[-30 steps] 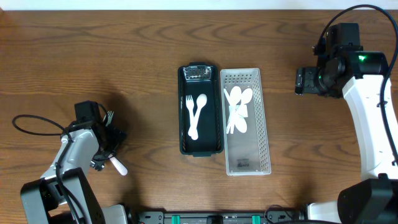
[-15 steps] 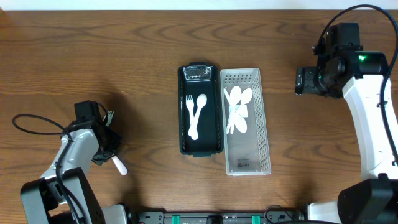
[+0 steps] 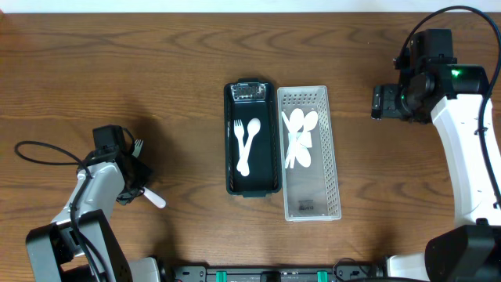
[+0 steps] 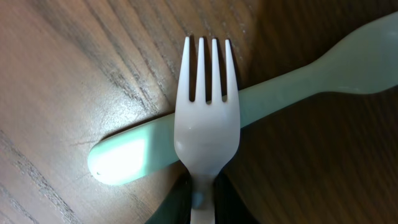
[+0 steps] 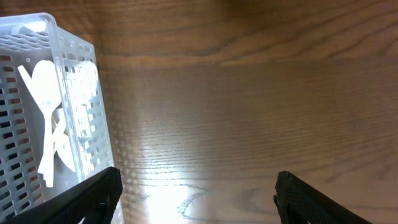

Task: Pack container
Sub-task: 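Lower the left gripper onto a white fork and close it, then carry the fork into the black tray and release it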

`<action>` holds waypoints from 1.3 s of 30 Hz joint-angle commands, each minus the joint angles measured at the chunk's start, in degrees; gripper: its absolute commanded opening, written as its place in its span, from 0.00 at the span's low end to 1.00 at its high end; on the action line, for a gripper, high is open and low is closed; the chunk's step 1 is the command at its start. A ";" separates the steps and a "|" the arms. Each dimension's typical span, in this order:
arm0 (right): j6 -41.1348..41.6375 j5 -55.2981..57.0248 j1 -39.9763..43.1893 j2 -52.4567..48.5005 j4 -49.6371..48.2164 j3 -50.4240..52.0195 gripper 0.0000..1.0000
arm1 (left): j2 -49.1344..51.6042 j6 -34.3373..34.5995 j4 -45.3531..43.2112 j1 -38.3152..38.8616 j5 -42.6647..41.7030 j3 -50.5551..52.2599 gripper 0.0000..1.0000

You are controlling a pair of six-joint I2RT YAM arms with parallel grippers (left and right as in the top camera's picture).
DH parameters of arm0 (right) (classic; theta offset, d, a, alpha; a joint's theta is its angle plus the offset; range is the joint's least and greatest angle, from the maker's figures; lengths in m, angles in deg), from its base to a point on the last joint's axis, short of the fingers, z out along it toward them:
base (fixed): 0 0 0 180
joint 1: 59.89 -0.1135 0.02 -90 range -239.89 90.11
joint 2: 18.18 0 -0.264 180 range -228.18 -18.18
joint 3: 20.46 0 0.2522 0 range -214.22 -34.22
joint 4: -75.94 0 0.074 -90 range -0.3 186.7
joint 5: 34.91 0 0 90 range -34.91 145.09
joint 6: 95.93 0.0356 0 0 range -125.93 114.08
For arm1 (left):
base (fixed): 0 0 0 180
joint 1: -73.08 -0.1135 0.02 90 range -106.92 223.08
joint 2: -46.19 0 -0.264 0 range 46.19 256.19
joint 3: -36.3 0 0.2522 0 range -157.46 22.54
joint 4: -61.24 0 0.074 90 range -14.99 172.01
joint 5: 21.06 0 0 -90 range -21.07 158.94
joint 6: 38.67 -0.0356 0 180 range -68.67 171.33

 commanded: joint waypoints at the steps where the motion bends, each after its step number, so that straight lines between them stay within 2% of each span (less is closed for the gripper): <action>1: -0.70 0.61 0.26 0.02 0.28 0.11 0.82 | 1.99 -3.13 -0.13 -0.35 0.61 0.61 0.06; 9: -0.68 0.59 0.26 0.02 0.35 0.11 0.82 | 0.44 -7.13 0.46 -0.13 0.39 -0.94 0.06; 21: -0.70 0.59 0.26 0.02 0.37 0.11 0.83 | -8.33 -8.07 9.55 4.66 0.42 -8.79 0.06; 25: -0.70 0.61 0.26 0.02 0.17 0.11 0.83 | -11.91 -8.22 13.05 9.92 0.39 -13.46 0.06; 31: -0.72 0.61 0.26 0.02 0.07 0.11 0.84 | -12.44 -14.73 19.15 25.00 -0.46 -26.58 0.06; 36: -0.72 0.59 0.26 0.02 0.11 0.11 0.84 | -9.66 -18.40 18.14 38.47 1.99 -34.60 0.06; 39: -0.72 0.59 0.26 0.02 0.13 0.11 0.84 | -6.23 -18.51 15.82 43.82 2.12 -36.04 0.06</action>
